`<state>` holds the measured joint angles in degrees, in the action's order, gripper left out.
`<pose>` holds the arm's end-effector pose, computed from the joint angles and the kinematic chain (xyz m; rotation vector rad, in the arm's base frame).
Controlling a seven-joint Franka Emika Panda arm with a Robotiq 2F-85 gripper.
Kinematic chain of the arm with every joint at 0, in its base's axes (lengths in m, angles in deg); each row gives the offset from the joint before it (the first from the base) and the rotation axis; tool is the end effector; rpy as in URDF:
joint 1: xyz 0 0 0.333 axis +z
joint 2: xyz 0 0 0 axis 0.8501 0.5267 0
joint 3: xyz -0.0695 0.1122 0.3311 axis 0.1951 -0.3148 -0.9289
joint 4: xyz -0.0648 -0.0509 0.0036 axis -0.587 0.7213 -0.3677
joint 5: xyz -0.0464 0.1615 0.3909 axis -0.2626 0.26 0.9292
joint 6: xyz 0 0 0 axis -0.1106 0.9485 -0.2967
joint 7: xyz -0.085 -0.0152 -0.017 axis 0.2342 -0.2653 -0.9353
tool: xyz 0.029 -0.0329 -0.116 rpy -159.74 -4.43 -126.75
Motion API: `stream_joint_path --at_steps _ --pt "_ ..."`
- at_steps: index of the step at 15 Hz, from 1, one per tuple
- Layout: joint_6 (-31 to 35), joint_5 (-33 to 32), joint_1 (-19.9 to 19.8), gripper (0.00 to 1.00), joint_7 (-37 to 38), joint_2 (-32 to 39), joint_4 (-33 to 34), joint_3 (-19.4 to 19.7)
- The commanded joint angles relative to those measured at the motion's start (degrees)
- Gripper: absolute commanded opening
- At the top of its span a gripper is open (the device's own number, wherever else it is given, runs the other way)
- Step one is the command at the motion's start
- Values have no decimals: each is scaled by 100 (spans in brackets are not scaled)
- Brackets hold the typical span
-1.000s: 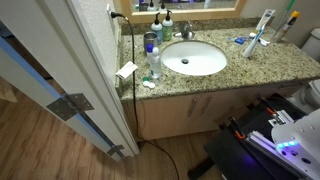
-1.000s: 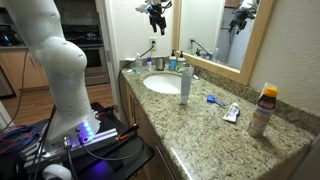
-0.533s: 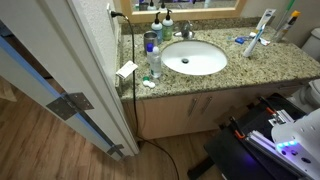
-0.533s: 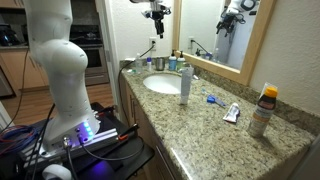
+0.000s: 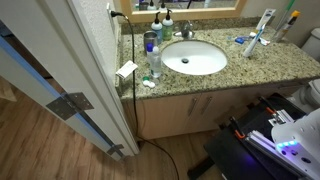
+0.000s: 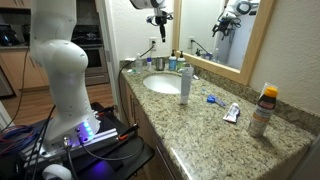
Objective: Move the white and blue pump bottle to the right
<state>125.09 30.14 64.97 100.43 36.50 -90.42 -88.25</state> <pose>0.6967 0.1395 0.4971 -2.7472 1.0814 -0.3529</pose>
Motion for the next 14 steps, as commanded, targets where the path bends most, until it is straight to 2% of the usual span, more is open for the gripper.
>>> stream_joint_path --at_steps 1,3,4,7,9,14 --pt "-77 414 131 100 756 1039 1443 155" --pt "-474 554 172 100 1110 1287 2087 192" --pt "-94 429 162 100 856 941 1328 211" --pt "-294 517 188 100 1031 1182 1874 219" --pt "-410 525 196 100 1075 1598 2184 237" --pt "-617 521 259 100 1448 2720 3469 368"
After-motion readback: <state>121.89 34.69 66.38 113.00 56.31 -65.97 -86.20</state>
